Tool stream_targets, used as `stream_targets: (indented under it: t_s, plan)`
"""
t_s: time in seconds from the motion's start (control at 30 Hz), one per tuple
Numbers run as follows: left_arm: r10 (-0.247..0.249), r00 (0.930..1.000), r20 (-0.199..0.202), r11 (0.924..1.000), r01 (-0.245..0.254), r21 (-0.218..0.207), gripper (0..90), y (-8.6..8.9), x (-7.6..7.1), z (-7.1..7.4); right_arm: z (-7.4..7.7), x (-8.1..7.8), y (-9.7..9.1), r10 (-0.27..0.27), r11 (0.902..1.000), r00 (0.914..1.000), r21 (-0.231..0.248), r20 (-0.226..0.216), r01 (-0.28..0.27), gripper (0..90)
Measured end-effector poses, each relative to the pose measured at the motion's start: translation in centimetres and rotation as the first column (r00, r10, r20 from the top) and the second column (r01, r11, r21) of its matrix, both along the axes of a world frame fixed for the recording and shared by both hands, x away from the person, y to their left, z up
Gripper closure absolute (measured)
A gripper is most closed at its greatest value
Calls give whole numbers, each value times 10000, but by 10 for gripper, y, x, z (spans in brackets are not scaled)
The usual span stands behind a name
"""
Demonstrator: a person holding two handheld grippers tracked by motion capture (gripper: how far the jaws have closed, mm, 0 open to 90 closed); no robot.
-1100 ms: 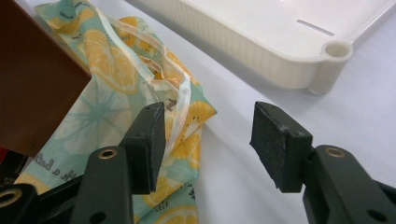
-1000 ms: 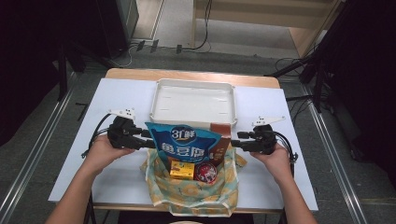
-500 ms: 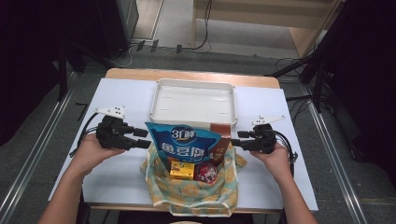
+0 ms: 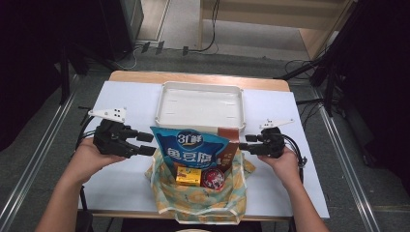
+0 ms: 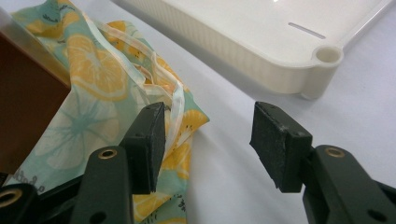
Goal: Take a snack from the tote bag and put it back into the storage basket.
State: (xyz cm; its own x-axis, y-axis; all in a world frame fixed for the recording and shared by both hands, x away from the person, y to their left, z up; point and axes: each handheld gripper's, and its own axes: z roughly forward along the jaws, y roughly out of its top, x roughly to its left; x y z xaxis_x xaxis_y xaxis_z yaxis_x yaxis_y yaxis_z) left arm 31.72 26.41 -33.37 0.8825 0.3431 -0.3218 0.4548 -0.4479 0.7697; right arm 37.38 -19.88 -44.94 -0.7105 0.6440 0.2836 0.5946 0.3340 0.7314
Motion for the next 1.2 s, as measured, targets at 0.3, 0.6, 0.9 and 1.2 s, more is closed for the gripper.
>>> stream_targets:
  t_s: [0.3,0.6,0.9,1.2]
  plan:
    - [-134,9997,195,9998,131,158,435,-16,1,9,0,0,-1,-74,10000,10000,3,-29,74,463]
    - [-367,9985,396,9992,361,149,444,-33,5,17,0,0,-1,-86,9999,10000,-52,-20,86,464]
    - [-416,9964,743,9989,398,261,521,-48,8,19,-1,-1,-1,-58,9998,9998,-202,-178,54,464]
    - [-751,9952,623,9967,729,366,612,-55,14,8,-2,-3,-3,-107,9996,9996,-261,-275,100,460]
